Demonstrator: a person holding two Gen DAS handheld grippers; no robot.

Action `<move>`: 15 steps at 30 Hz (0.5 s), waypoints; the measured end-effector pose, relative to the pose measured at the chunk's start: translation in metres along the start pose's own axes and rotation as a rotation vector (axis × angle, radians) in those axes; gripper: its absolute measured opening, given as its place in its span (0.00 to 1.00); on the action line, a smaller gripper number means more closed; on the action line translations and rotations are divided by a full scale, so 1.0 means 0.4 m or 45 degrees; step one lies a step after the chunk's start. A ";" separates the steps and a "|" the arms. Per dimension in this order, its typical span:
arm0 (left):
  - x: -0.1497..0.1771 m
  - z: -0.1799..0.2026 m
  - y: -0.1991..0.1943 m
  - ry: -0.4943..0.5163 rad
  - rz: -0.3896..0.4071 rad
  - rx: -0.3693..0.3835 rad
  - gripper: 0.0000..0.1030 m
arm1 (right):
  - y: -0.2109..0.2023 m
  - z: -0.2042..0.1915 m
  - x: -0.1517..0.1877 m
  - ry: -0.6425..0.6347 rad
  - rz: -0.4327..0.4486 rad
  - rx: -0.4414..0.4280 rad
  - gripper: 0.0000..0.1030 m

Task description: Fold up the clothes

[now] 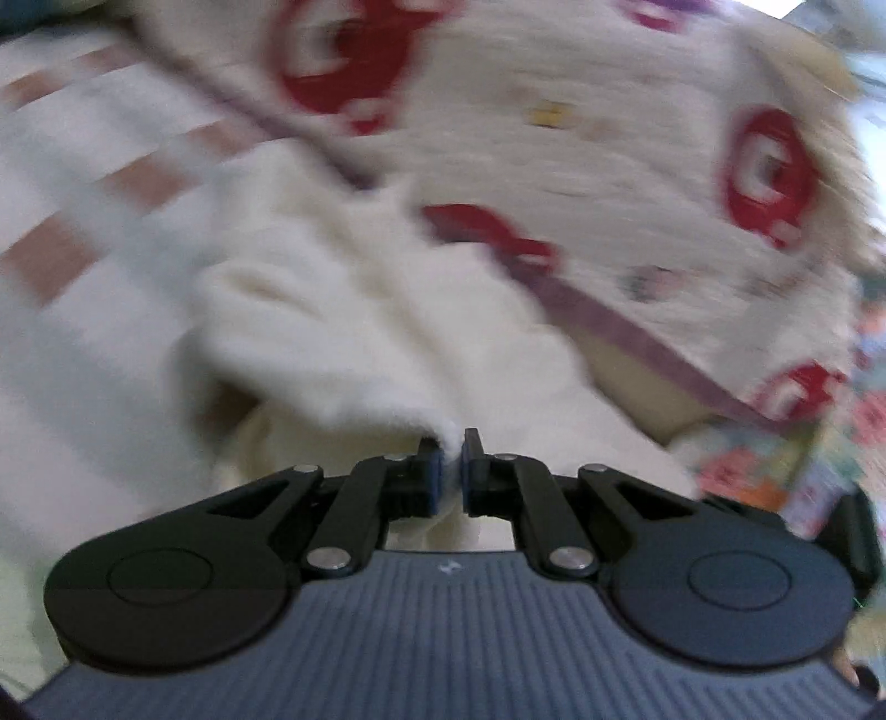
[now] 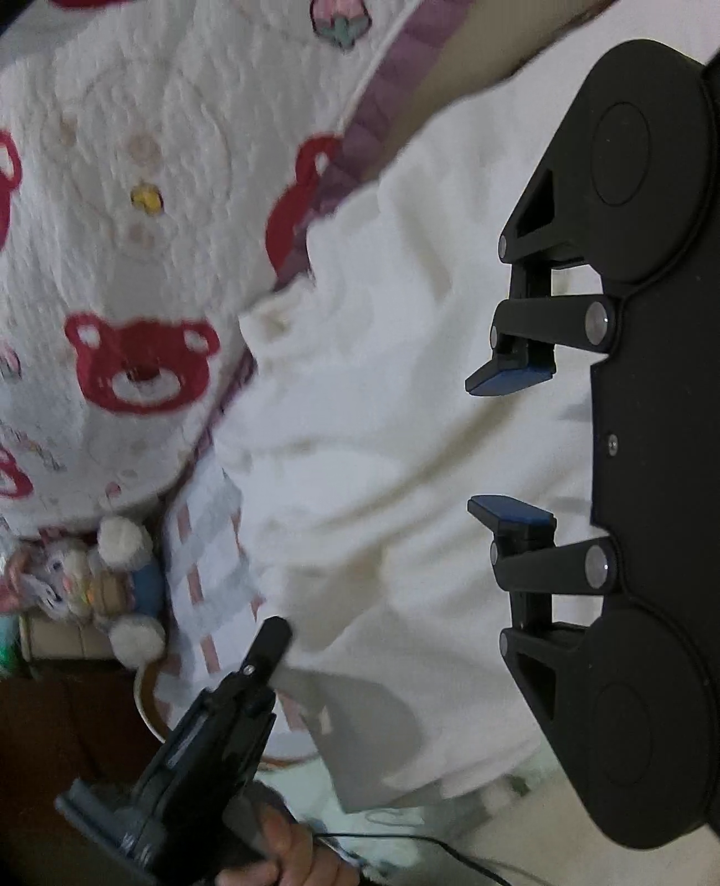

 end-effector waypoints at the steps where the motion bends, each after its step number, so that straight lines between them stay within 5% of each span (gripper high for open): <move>1: 0.007 0.052 0.024 0.024 -0.023 0.074 0.06 | -0.004 0.030 -0.002 0.030 0.003 0.025 0.43; 4: 0.058 0.189 0.099 0.075 -0.108 0.267 0.06 | -0.012 0.122 0.003 0.156 0.000 0.110 0.43; 8: 0.194 0.210 0.179 0.037 -0.259 0.283 0.06 | -0.007 0.230 0.047 0.457 -0.034 0.197 0.44; 12: 0.301 0.153 0.220 -0.048 -0.425 0.220 0.06 | -0.005 0.255 0.067 0.592 -0.025 0.098 0.44; 15: 0.286 0.150 0.219 -0.062 -0.412 0.232 0.06 | -0.007 0.238 0.040 0.639 0.021 -0.077 0.45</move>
Point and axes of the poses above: each gripper's, at about its wrist camera, not at the fingertips, and y roughly the way its jaws point, z to its right, x to its underside, the point moved 8 cm from there along y, roughly the way its jaws point, and after that the axes turned 1 degree about -y, right-handed, at the moved point
